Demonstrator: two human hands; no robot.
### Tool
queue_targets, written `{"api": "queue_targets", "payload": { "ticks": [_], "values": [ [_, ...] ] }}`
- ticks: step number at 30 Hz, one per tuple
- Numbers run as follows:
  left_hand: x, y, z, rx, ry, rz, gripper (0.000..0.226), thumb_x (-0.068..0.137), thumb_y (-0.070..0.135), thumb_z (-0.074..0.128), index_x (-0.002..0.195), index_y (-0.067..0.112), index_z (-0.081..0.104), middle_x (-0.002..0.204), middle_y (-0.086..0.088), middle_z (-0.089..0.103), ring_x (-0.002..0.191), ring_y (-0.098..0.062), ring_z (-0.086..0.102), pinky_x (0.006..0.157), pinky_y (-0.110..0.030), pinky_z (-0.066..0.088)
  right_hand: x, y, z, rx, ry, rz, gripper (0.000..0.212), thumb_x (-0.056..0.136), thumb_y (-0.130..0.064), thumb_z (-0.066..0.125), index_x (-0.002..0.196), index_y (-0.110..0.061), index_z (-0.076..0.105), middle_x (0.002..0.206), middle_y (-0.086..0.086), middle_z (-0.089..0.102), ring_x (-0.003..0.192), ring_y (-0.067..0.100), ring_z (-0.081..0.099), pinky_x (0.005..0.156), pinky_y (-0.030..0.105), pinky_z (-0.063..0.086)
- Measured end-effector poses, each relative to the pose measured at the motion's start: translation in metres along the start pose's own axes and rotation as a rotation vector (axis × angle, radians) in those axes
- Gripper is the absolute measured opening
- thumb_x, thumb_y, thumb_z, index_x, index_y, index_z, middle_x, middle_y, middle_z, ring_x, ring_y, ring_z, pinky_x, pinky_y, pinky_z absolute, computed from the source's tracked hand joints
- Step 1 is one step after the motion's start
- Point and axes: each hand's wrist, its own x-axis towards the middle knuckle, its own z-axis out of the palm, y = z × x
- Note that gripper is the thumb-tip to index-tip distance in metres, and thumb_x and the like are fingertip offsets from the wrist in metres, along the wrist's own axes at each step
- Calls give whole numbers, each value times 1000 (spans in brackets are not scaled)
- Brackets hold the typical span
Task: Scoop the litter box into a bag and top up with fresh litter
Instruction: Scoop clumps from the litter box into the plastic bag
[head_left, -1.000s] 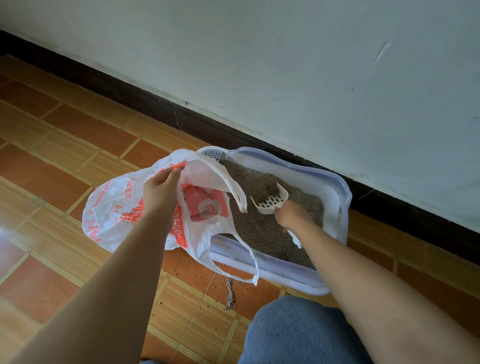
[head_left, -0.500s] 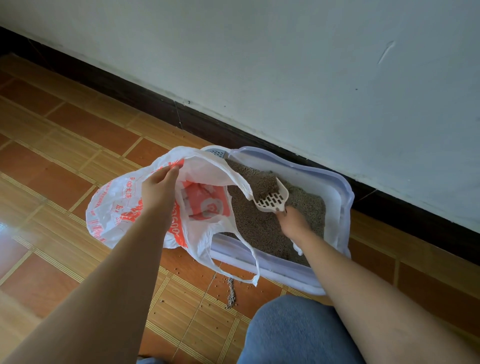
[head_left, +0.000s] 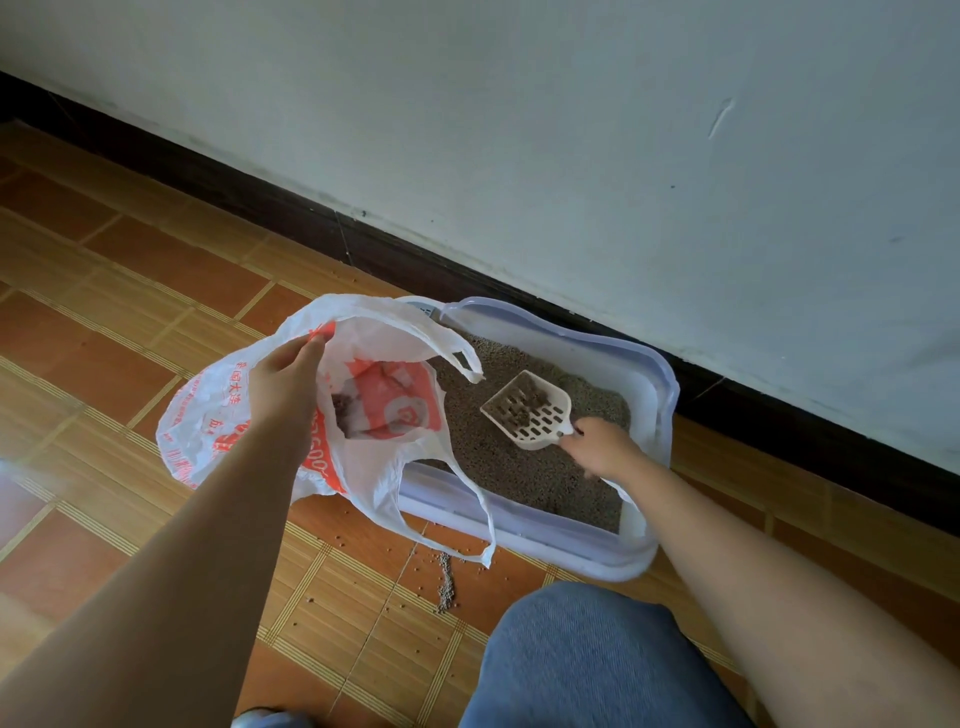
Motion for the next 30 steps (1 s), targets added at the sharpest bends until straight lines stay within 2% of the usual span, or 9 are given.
{"api": "queue_targets", "payload": {
  "ticks": [4, 10, 14, 16, 19, 22, 25, 28, 30],
  "values": [
    [-3, 3, 1, -1, 3, 1, 32, 88, 43, 59, 113, 25, 67, 118, 0, 62, 101, -23, 57, 93, -46, 47, -5, -5, -6, 28, -15, -12, 33, 97, -30, 41, 117, -7, 54, 94, 9, 61, 84, 26, 63, 85, 41, 50],
    [-7, 5, 5, -1, -3, 18, 34, 88, 43, 59, 115, 24, 66, 117, 1, 60, 99, -20, 53, 93, -45, 47, -11, -16, -13, -102, 5, -59, 27, 96, -34, 40, 104, -14, 56, 76, -1, 54, 77, 21, 58, 68, 32, 45],
    [-7, 5, 6, 6, -3, 18, 33, 89, 42, 57, 116, 24, 65, 117, 1, 60, 97, -19, 52, 93, -45, 47, -10, -21, -15, -77, -19, -59, 26, 97, -33, 41, 105, -12, 56, 84, 4, 58, 77, 21, 58, 74, 36, 50],
    [-7, 5, 5, 3, -2, 16, 35, 89, 42, 58, 117, 24, 65, 114, 3, 59, 97, -19, 51, 95, -45, 46, -9, -21, -15, -112, -12, -60, 25, 96, -33, 41, 102, -13, 56, 81, 2, 57, 77, 22, 58, 71, 35, 49],
    [-4, 4, 2, 12, 8, 23, 35, 89, 42, 58, 117, 23, 65, 117, 2, 60, 100, -20, 53, 95, -44, 45, -7, -20, -15, -288, -15, -40, 25, 95, -29, 41, 97, -12, 59, 74, 0, 55, 74, 21, 58, 63, 30, 43],
    [-4, 2, 2, 26, 8, 26, 33, 88, 41, 58, 115, 23, 66, 119, -1, 61, 102, -21, 55, 94, -43, 46, -9, -22, -20, -541, -81, 12, 24, 93, -21, 43, 104, -11, 61, 81, 1, 57, 78, 21, 59, 65, 29, 45],
    [-6, -1, 5, 36, 0, 24, 32, 90, 40, 56, 115, 23, 66, 119, -1, 62, 98, -20, 55, 92, -42, 47, -16, -30, -29, -787, -136, 44, 26, 91, -15, 44, 111, -12, 60, 85, 1, 55, 73, 17, 54, 54, 24, 37],
    [-6, -1, 8, 42, 4, 19, 32, 91, 39, 55, 116, 23, 65, 119, -1, 61, 95, -18, 53, 91, -41, 48, -17, -38, -35, -964, -180, 76, 32, 91, -16, 43, 120, -13, 57, 104, 4, 56, 91, 20, 55, 70, 26, 40],
    [-5, 0, 9, 37, 4, 19, 32, 91, 39, 56, 116, 23, 66, 120, -1, 61, 95, -19, 53, 90, -41, 48, -16, -42, -37, -1057, -198, 107, 34, 91, -17, 43, 122, -14, 57, 111, 3, 56, 94, 20, 54, 77, 27, 41]
  ]
}}
